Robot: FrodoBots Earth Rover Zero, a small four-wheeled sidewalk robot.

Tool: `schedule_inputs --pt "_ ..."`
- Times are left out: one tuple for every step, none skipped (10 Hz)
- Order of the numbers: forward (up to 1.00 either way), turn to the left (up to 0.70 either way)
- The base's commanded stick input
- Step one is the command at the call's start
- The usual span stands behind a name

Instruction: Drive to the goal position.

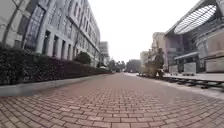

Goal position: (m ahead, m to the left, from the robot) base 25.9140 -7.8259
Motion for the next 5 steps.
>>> schedule_inputs --pt "0.45 0.00" --pt "0.45 0.00" --pt "0.45 0.00" --pt "0.45 0.00" --pt "0.45 0.00"
